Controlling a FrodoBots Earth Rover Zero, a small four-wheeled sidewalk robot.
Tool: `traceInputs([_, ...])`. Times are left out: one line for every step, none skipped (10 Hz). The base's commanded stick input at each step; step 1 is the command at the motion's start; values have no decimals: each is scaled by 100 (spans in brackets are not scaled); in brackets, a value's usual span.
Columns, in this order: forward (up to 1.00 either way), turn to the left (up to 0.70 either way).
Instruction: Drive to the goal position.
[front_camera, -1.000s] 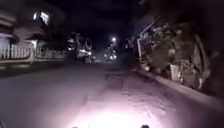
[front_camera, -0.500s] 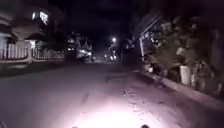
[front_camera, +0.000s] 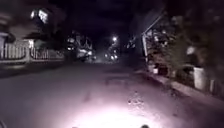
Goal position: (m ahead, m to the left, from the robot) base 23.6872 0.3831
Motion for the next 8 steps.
traceInputs([70, 0])
traceInputs([70, 0])
traceInputs([70, 0])
traceInputs([70, 0])
traceInputs([70, 0])
traceInputs([70, 0])
traceInputs([70, 0])
traceInputs([70, 0])
